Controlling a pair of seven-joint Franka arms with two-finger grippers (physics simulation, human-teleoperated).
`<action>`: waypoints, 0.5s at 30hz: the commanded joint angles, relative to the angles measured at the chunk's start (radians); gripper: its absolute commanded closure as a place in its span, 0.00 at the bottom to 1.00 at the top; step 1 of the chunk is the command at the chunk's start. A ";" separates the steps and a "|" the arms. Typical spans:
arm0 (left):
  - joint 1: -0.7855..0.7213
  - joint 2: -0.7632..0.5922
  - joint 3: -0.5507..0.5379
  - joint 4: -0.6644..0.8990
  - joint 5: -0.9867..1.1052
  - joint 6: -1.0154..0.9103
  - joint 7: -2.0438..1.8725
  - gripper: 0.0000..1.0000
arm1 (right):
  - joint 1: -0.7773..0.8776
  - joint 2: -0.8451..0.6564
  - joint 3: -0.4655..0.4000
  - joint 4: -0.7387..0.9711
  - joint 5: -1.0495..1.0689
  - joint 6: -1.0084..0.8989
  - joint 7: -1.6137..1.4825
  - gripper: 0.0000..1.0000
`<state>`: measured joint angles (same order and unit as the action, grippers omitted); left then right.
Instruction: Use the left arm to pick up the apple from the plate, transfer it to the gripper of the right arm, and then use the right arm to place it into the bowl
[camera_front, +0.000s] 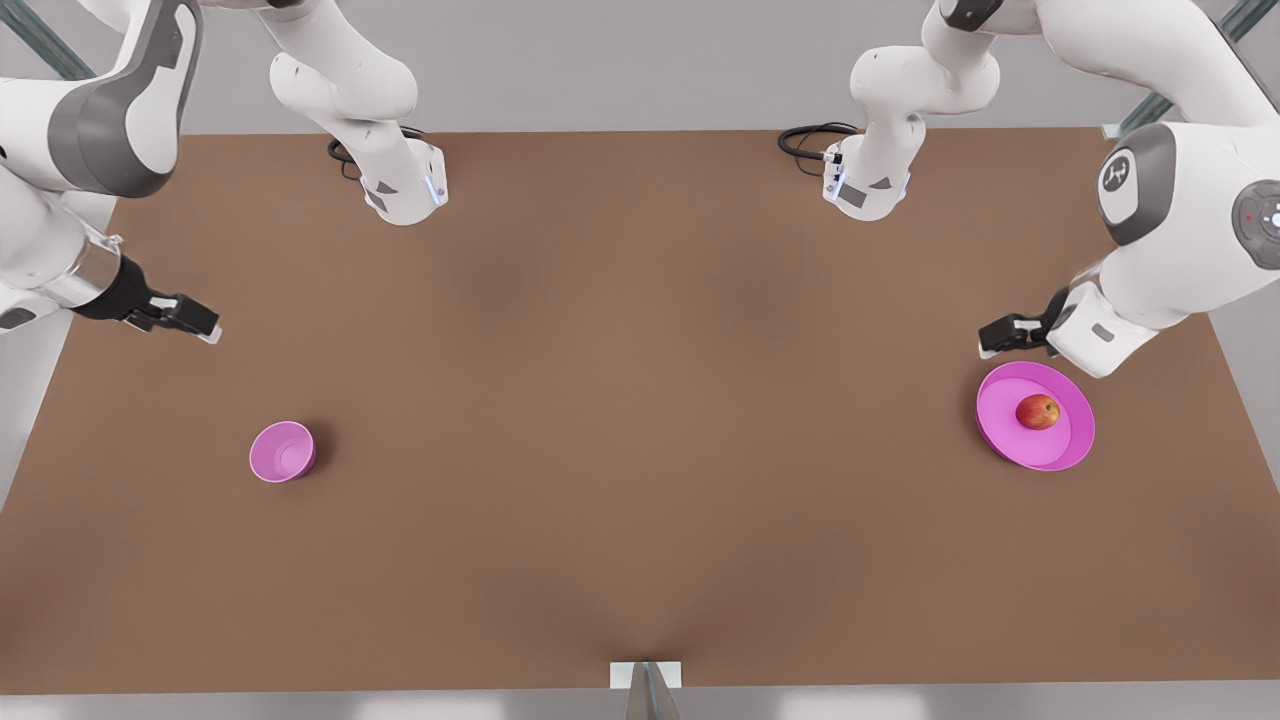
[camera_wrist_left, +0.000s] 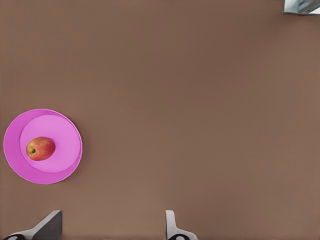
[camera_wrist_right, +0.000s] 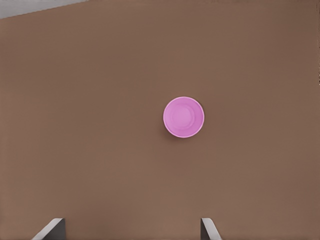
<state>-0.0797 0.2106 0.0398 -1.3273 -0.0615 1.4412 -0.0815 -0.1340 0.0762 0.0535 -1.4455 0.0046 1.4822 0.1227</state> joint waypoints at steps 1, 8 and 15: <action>0.003 0.004 0.002 0.000 0.000 -0.001 -0.027 0.00 | -0.004 -0.001 0.000 0.000 0.002 0.009 0.043 0.00; 0.273 0.096 0.003 -0.317 -0.014 0.514 0.503 0.00 | -0.006 -0.001 0.008 0.000 0.000 0.009 0.046 0.00; 0.402 0.154 0.005 -0.484 -0.044 0.823 0.913 0.00 | -0.007 -0.001 0.006 0.000 0.000 0.009 0.040 0.00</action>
<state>0.3173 0.3578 0.0446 -1.8068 -0.0958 2.0412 0.2345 -0.1359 0.0763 0.0599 -1.4455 0.0041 1.4906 0.1476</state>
